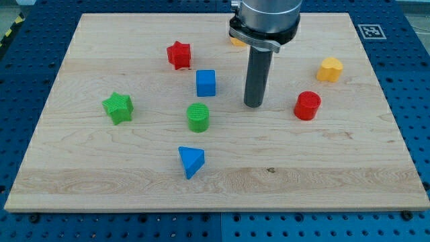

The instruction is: Push the yellow hexagon upwards of the board

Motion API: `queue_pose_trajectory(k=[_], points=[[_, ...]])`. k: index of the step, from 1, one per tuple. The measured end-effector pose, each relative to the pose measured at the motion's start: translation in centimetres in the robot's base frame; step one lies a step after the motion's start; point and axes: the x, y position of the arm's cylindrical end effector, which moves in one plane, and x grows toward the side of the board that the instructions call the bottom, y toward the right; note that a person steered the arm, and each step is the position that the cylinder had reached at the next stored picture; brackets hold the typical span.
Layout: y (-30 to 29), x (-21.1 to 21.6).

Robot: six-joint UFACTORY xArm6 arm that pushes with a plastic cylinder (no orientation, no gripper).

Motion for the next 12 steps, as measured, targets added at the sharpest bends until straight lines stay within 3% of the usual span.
queue_pose_trajectory(k=[4, 8, 12], points=[[1.4, -0.8], [2.0, -10.7], [0.2, -13.0]])
